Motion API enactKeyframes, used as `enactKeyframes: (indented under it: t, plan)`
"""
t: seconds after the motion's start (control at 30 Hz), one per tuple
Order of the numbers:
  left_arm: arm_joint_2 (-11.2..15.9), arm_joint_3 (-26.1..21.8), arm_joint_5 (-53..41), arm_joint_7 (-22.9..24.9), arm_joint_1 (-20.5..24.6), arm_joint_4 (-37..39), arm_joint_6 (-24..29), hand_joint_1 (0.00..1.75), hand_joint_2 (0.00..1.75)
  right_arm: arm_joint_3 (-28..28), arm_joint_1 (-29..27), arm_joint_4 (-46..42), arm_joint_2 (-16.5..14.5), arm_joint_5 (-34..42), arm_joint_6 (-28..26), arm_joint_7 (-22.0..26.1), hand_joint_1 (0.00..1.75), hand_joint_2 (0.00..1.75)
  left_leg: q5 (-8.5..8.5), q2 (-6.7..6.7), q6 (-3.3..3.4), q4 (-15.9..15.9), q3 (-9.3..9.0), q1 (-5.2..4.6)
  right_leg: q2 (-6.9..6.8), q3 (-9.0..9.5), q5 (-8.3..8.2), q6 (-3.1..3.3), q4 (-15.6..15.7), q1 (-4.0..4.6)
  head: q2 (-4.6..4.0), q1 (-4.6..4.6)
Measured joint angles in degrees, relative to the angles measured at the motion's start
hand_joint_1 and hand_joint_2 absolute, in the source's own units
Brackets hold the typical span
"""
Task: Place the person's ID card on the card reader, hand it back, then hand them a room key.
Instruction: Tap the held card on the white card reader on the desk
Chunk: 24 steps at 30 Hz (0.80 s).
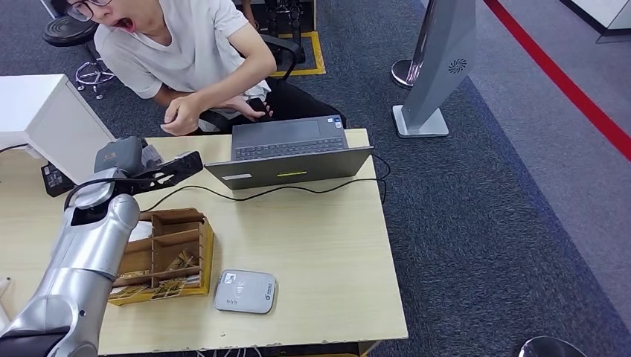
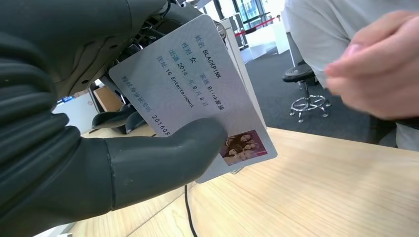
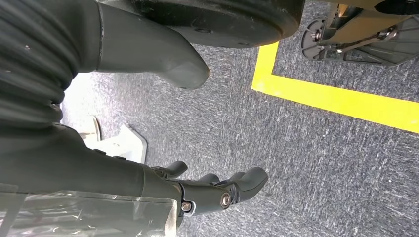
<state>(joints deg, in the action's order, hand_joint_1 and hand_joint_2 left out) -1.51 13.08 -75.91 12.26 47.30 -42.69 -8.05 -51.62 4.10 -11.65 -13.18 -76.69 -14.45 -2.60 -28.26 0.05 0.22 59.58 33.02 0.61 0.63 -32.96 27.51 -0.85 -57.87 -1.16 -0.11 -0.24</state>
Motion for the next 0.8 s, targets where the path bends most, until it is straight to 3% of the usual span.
enactKeyframes:
  t: [0.17, 0.37, 0.63, 0.8]
  plan:
    - [0.08, 0.87, 0.47, -0.18, -1.11, -1.53, 2.1, 1.75, 1.75, 0.01, -0.14, 0.0, 0.0, -0.11, -0.09, -0.16, 0.0, 1.75, 0.0, 0.0, 0.0, 0.0, 0.0, 0.0, 0.0, 0.0, 0.0, 0.0, 0.0, 0.0, 0.0, 0.0]
    - [0.26, 3.63, 0.75, -0.88, -6.6, -12.08, 3.28, 1.75, 1.75, -0.01, -0.33, 0.0, -0.01, 0.98, -0.67, -0.2, 0.0, 1.75, 0.0, -0.11, 0.0, 0.0, 0.07, 0.0, -0.13, 0.0, 0.02, -0.01, 0.01, 0.0, 0.0, 0.0]
    - [1.43, 11.4, -0.48, -4.04, -19.89, -37.89, 10.72, 1.75, 1.75, -0.75, -0.83, 0.0, -0.46, 2.66, -2.25, 0.12, 0.0, 1.75, -0.08, -0.07, 0.03, -0.01, 0.15, -0.02, -0.11, -0.03, 0.05, -0.04, 0.09, -0.01, 0.0, 0.01]
    - [2.29, 16.69, -2.52, -5.26, -26.68, -47.93, 14.03, 1.75, 1.75, -1.44, -0.84, -0.02, -0.71, 3.32, -2.27, -0.55, 0.0, 1.75, -0.09, -0.07, 0.04, -0.01, 0.13, -0.01, -0.12, -0.04, 0.06, -0.06, 0.09, 0.0, 0.0, 0.02]
